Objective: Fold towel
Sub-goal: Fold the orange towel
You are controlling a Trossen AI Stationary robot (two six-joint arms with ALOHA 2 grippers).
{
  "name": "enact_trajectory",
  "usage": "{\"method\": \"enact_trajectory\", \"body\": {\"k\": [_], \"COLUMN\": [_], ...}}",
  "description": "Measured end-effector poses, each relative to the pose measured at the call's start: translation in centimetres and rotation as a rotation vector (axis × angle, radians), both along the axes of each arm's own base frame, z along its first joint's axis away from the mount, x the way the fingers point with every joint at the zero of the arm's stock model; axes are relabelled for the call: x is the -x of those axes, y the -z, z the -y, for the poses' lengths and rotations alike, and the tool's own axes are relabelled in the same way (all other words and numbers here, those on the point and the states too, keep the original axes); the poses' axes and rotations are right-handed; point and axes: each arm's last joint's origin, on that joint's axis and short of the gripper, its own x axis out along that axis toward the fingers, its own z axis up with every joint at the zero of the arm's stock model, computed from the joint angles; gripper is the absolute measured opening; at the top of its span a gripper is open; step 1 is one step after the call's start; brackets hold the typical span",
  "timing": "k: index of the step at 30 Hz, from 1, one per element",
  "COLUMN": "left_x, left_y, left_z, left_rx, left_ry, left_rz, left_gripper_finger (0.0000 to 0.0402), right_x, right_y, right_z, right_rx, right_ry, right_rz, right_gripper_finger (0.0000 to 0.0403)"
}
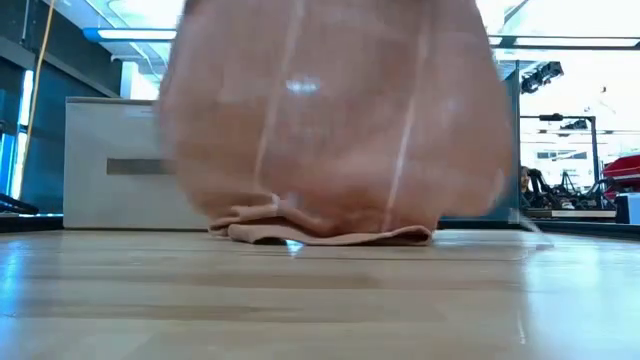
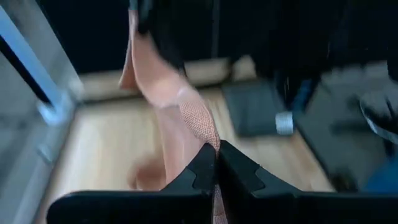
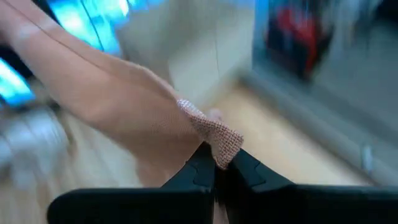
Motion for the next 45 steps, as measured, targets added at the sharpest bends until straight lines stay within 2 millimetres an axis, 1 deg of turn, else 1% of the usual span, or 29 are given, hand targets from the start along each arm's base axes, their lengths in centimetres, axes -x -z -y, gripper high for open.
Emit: {"method": "enact_trajectory", "body": {"k": [3,5,7,8,11,14,17,21,22,23,28,33,34,36,39,42,45], "left_x": [4.5,7.2,9.4,10.3,12.6,14.1,14.7,14.8,14.6,14.3,13.3,13.0,12.5,10.7,8.4,6.4,4.7], "left_y": [-3.8,-6.0,-7.4,-8.0,-9.0,-9.5,-9.6,-9.6,-9.3,-8.8,-5.9,-3.0,-2.0,0.4,4.6,9.2,13.6], "left_z": [0.3,0.5,0.7,0.8,1.0,1.2,1.4,1.7,1.7,1.6,1.3,1.0,0.9,0.7,0.6,0.6,0.6], "left_rx": [-0.032,-0.048,-0.054,-0.057,-0.062,-0.022,0.026,0.1,0.114,0.127,0.171,0.185,0.201,0.236,0.261,0.29,0.317], "left_ry": [-0.017,-0.027,-0.032,-0.032,-0.028,-0.018,0.053,0.157,0.156,0.131,0.007,-0.117,-0.143,-0.172,-0.172,-0.15,-0.112], "left_rz": [0.175,0.297,0.385,0.422,0.493,0.535,0.546,0.53,0.496,0.441,0.167,-0.109,-0.189,-0.343,-0.534,-0.708,-0.821], "left_gripper_finger": [0.0,0.0,0.0,0.0,0.0,0.0,0.0,0.0,0.0,0.0,0.0,0.0,0.0,0.0,0.0,0.0,0.0], "right_x": [1.4,1.8,2.0,1.9,1.6,0.8,-0.5,-1.9,-2.2,-2.4,-3.5,-3.3,-3.7,-4.8,-7.0,-9.5,-11.6], "right_y": [-4.8,-7.5,-9.3,-9.8,-11.0,-11.0,-10.5,-9.8,-9.6,-9.1,-5.2,-1.6,-0.4,1.9,5.1,7.8,10.7], "right_z": [0.6,0.5,0.2,0.0,-0.4,-0.8,-1.4,-2.1,-2.4,-2.5,-2.5,-2.3,-2.4,-2.6,-3.2,-3.8,-4.3], "right_rx": [0.119,0.167,0.214,0.232,0.258,0.244,0.177,0.043,0.012,-0.025,-0.18,-0.248,-0.265,-0.283,-0.258,-0.224,-0.188], "right_ry": [0.048,-0.041,-0.163,-0.223,-0.359,-0.441,-0.542,-0.697,-0.721,-0.709,-0.512,-0.28,-0.245,-0.205,-0.184,-0.234,-0.286], "right_rz": [0.217,0.371,0.496,0.546,0.67,0.704,0.697,0.688,0.681,0.635,0.277,-0.065,-0.168,-0.35,-0.574,-0.707,-0.851], "right_gripper_finger": [0.0,0.0,0.0,0.0,0.0,0.0,0.0,0.0,0.0,0.0,0.0,0.0,0.0,0.0,0.0,0.0,0.0]}}
